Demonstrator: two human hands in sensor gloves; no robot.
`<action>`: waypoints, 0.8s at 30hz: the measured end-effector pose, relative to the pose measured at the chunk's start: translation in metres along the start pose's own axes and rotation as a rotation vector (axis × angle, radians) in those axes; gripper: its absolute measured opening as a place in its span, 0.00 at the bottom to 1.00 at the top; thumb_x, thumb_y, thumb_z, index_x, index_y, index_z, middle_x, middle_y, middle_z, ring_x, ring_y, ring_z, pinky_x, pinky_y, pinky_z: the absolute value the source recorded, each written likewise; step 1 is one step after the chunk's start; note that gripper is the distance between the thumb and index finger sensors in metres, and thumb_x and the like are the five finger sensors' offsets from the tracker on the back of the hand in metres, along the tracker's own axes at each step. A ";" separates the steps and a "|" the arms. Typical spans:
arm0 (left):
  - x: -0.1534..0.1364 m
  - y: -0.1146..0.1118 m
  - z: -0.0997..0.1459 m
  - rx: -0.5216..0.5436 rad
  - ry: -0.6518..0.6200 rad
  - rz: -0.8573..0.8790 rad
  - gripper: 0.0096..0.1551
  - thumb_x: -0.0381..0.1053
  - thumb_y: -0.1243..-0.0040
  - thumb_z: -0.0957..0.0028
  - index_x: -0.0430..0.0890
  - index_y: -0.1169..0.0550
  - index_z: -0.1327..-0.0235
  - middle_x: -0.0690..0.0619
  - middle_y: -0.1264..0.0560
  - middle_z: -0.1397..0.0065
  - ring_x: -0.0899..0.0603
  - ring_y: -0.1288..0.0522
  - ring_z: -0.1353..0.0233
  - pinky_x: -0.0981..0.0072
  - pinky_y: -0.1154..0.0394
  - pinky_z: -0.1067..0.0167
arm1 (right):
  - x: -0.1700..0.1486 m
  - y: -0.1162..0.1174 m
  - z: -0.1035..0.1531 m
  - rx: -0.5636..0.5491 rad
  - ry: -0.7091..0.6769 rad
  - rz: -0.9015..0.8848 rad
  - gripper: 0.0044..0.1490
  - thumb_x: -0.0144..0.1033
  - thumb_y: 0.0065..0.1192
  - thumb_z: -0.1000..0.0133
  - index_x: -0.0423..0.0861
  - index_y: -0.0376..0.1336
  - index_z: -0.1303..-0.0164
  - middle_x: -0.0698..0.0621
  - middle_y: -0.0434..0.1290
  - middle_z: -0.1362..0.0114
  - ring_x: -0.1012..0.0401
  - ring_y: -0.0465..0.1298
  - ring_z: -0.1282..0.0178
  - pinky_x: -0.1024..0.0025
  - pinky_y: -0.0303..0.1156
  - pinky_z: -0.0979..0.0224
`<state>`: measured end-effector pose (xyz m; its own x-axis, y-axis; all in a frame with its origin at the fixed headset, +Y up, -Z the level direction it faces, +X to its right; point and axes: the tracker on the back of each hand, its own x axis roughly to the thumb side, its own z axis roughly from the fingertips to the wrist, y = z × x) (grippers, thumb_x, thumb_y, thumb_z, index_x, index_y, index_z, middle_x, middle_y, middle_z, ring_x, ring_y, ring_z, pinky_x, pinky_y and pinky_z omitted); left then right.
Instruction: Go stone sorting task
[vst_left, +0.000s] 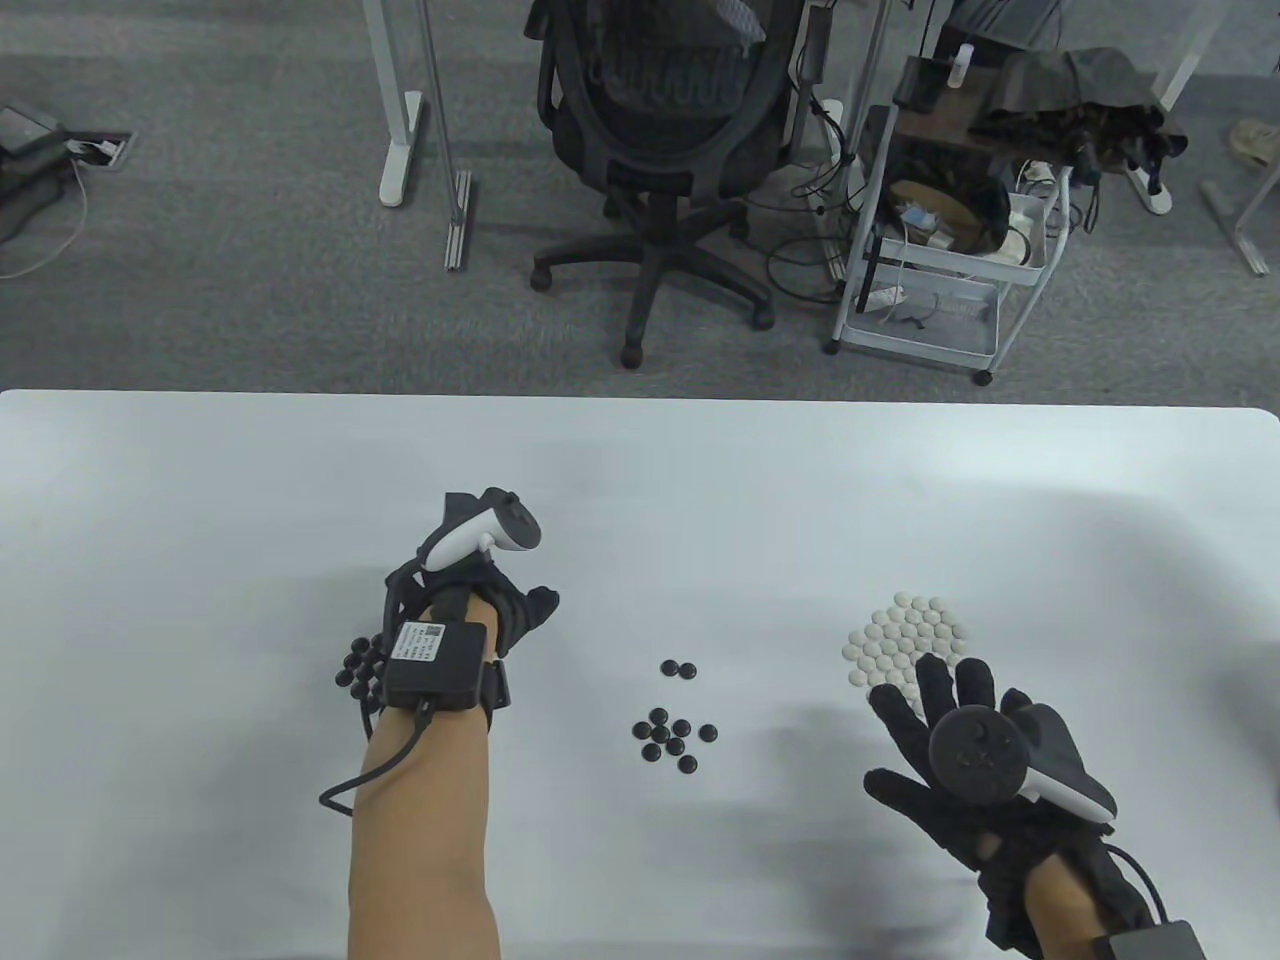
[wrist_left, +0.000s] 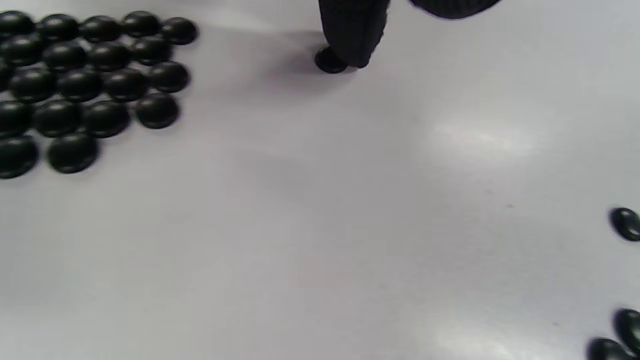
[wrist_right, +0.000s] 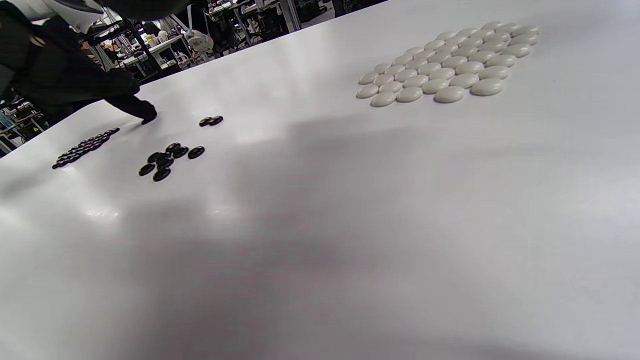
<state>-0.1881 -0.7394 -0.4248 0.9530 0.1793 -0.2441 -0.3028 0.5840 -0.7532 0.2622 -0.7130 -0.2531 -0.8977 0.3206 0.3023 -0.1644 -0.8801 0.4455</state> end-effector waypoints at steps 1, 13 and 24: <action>-0.008 0.001 0.002 0.004 0.006 0.013 0.40 0.62 0.67 0.41 0.50 0.32 0.16 0.33 0.77 0.18 0.22 0.82 0.28 0.15 0.77 0.42 | 0.000 0.000 0.000 0.001 0.000 0.000 0.52 0.58 0.39 0.39 0.42 0.33 0.14 0.29 0.21 0.20 0.30 0.18 0.30 0.23 0.20 0.41; -0.049 0.002 0.014 0.016 0.075 0.041 0.40 0.61 0.66 0.41 0.49 0.32 0.15 0.34 0.77 0.18 0.22 0.82 0.28 0.15 0.77 0.42 | 0.002 0.002 -0.002 0.018 0.002 0.005 0.52 0.58 0.39 0.39 0.42 0.33 0.14 0.29 0.21 0.20 0.30 0.18 0.30 0.23 0.20 0.41; 0.011 -0.001 0.036 0.010 -0.166 -0.084 0.39 0.61 0.64 0.39 0.49 0.32 0.15 0.31 0.74 0.16 0.21 0.80 0.27 0.14 0.76 0.41 | 0.002 0.002 -0.002 0.013 -0.001 0.003 0.52 0.58 0.39 0.39 0.42 0.33 0.14 0.29 0.21 0.20 0.30 0.18 0.30 0.23 0.20 0.41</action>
<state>-0.1768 -0.7099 -0.4045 0.9634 0.2571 -0.0756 -0.2225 0.6105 -0.7601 0.2598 -0.7146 -0.2534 -0.8979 0.3185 0.3040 -0.1567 -0.8764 0.4554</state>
